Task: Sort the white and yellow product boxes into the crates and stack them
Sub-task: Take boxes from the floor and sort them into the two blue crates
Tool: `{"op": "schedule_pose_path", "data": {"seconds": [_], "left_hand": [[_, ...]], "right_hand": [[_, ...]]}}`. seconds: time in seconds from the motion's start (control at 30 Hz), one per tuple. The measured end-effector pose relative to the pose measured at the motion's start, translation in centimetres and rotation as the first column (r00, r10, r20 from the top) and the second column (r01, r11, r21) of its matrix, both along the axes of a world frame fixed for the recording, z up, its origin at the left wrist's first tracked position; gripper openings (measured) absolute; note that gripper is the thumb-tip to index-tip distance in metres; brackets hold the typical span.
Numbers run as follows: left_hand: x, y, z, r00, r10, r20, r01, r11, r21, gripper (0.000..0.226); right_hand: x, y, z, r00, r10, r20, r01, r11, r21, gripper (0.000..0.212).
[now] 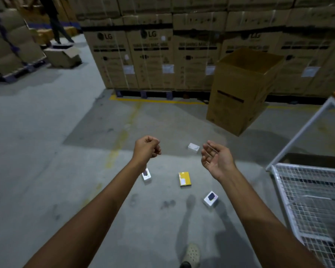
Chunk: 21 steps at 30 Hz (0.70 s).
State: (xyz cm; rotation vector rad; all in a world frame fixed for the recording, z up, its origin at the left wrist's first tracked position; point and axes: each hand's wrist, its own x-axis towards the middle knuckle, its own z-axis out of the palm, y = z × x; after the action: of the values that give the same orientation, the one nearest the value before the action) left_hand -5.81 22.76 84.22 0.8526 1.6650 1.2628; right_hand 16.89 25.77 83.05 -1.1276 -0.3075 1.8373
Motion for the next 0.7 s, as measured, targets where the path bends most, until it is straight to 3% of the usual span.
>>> {"op": "schedule_pose_path", "data": {"seconds": [0.43, 0.57, 0.7], "left_hand": [[-9.5, 13.9, -12.0, 0.995, 0.074, -0.072, -0.085, 0.981, -0.174, 0.02], [-12.9, 17.5, -21.0, 0.993, 0.045, -0.107, -0.066, 0.977, -0.204, 0.021], [-16.4, 20.8, -34.4, 0.988, 0.025, -0.154, -0.061, 0.971, -0.232, 0.016]], "right_hand": [[-7.5, 15.7, -11.8, 0.968, 0.107, 0.226, -0.091, 0.993, -0.08, 0.011], [-9.7, 19.1, -20.1, 0.923, 0.112, 0.368, -0.091, 0.993, -0.073, 0.015], [-12.0, 22.0, -32.0, 0.865, 0.116, 0.488, -0.11, 0.993, -0.042, 0.015]]}}
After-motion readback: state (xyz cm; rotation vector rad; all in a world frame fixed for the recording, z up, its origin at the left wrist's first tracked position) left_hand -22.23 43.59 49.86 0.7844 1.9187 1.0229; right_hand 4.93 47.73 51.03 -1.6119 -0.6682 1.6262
